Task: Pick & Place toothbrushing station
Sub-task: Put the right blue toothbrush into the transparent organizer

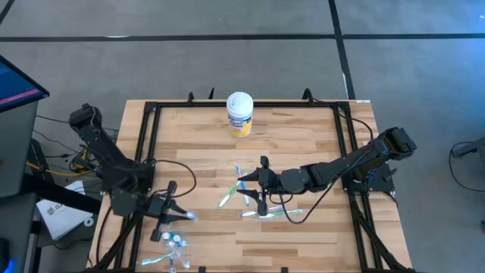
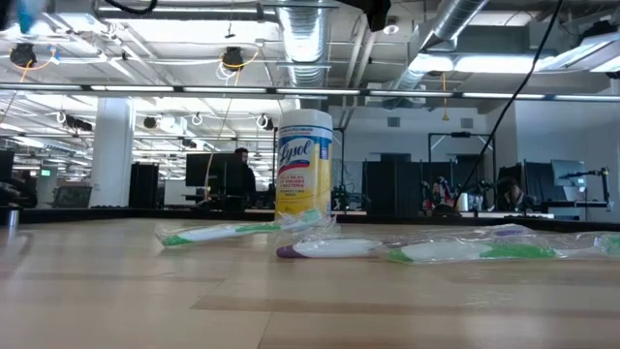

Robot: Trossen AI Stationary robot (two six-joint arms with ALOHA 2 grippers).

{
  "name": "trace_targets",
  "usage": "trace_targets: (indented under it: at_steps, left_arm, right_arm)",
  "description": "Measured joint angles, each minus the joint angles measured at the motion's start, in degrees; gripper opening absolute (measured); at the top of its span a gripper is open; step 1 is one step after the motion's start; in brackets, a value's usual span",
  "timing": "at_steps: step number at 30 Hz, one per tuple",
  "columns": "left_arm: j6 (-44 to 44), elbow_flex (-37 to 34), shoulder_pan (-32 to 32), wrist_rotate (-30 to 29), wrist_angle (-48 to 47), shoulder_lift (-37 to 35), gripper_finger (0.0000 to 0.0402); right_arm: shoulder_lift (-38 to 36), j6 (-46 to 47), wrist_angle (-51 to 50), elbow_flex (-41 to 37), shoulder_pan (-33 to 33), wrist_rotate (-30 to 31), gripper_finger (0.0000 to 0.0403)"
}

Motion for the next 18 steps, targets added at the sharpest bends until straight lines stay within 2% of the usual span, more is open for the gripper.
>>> trace_targets:
  at_steps: [11, 18]
  left_arm:
    - [0.0, 0.0, -16.2, -19.2, -0.6, -0.1, 0.001]
    - [0.0, -0.1, -24.4, -28.3, -0.6, -0.1, 0.001]
  right_arm:
    - [0.0, 0.6, 0.0, 0.0, 0.0, 0.0, 0.0165]
    - [0.0, 0.6, 0.0, 0.0, 0.0, 0.0, 0.0159]
